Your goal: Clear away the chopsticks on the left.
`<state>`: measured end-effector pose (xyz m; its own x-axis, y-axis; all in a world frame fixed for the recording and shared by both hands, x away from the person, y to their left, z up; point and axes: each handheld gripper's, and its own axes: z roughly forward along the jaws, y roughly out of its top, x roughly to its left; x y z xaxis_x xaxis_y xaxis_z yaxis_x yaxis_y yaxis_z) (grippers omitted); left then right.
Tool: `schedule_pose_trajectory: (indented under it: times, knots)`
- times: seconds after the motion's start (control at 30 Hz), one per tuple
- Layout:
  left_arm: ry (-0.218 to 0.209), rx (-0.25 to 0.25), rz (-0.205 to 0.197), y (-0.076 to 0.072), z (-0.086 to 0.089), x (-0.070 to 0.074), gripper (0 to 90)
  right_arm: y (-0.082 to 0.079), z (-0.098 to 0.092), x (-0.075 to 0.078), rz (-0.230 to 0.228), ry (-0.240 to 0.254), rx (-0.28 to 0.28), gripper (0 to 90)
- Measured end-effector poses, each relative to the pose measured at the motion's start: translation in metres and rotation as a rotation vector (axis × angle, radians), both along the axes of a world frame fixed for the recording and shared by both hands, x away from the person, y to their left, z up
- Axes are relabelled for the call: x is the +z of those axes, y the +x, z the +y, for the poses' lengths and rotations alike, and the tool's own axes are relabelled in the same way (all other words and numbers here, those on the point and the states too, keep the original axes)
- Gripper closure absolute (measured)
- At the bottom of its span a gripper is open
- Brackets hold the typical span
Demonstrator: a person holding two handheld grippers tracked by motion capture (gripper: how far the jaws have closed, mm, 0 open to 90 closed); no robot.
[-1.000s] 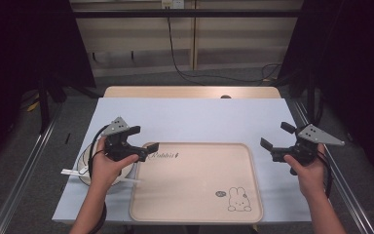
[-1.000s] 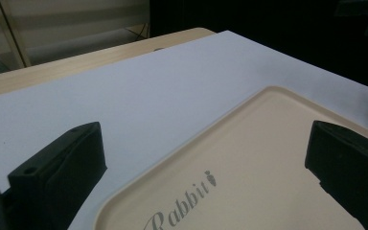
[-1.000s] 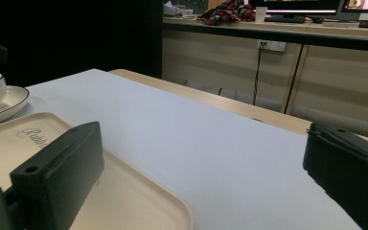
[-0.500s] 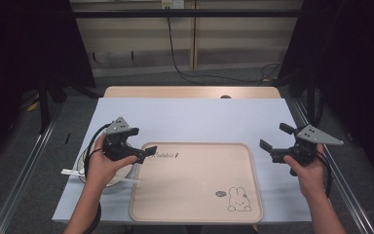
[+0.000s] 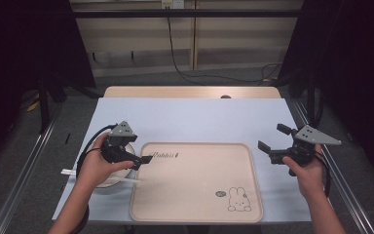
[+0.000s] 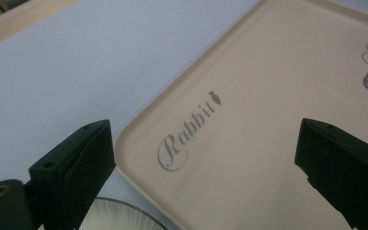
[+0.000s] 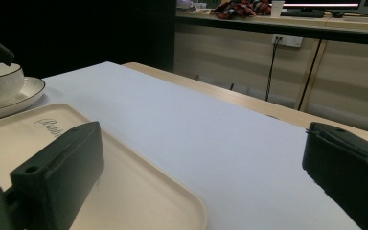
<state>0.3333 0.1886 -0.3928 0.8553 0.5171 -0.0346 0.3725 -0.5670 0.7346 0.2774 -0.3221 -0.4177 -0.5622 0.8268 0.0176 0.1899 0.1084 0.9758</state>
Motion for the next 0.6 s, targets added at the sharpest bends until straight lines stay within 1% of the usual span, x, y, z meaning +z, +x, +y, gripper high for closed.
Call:
schedule_pose_trajectory:
  times: [0.03,0.1,0.13,0.17,0.2,0.27,0.3,0.33,0.37,0.4,0.43,0.47,0.5,0.53,0.57,0.6]
  knots:
    - [0.029,-0.017,-0.003,0.0,0.0009,0.0007,6.7,-0.0004,0.0004,0.0001,0.0,-0.003,0.002,0.0]
    - [0.027,-0.021,0.022,-0.0021,-0.0002,-0.0006,6.9,-0.0009,0.0009,0.0005,-0.002,-0.003,0.001,0.1]
    - [0.052,-0.03,0.017,-0.0029,0.0003,-0.0004,7.0,-0.001,0.001,0.0006,-0.004,-0.002,0.002,0.1]
    - [0.059,-0.036,0.023,-0.0043,0.0001,-0.0004,7.2,-0.0011,0.0014,0.0005,-0.002,-0.002,0.005,0.2]
    - [0.079,-0.049,0.022,-0.0047,0.0007,0.0003,7.4,-0.001,0.0016,0.0003,-0.002,-0.005,0.007,0.2]
    - [0.075,-0.045,0.035,-0.007,0.0003,-0.0003,7.4,-0.0008,0.0022,-0.0002,0.001,-0.01,0.016,0.2]
    - [0.089,-0.057,0.038,-0.0066,0.0012,0.0001,7.6,-0.0011,0.003,-0.0003,0.008,-0.005,0.016,0.2]
    - [0.1,-0.055,0.045,-0.0071,0.0018,-0.0002,7.7,-0.001,0.0031,-0.0004,0.005,-0.016,0.017,0.2]
    - [0.101,-0.048,0.045,-0.0074,0.0019,-0.0007,7.6,-0.0009,0.0035,-0.001,0.005,-0.02,0.02,0.2]
    - [0.116,-0.065,0.059,-0.007,0.0026,-0.0008,7.6,-0.0011,0.0032,-0.0012,0.005,-0.022,0.023,0.2]
    - [0.116,-0.065,0.059,-0.007,0.0026,-0.0008,7.7,-0.0011,0.0032,-0.0012,0.005,-0.022,0.023,0.2]
    - [0.136,-0.08,0.063,-0.0065,0.0026,-0.0005,7.7,-0.0012,0.003,-0.0013,0.006,-0.025,0.024,0.2]
    - [0.145,-0.079,0.067,-0.0071,0.0017,-0.0006,7.6,-0.0013,0.0025,-0.0012,0.006,-0.03,0.02,0.2]
    - [0.166,-0.095,0.073,-0.0064,0.0021,0.0003,7.6,-0.0013,0.002,-0.0012,0.006,-0.026,0.019,0.1]
    - [0.172,-0.099,0.077,-0.0068,0.0016,0.0,7.6,-0.0016,0.0016,-0.0008,0.012,-0.022,0.019,0.1]
    - [0.182,-0.103,0.078,-0.0067,0.0021,0.0002,7.7,-0.0012,0.0011,-0.0005,0.006,-0.019,0.017,0.2]
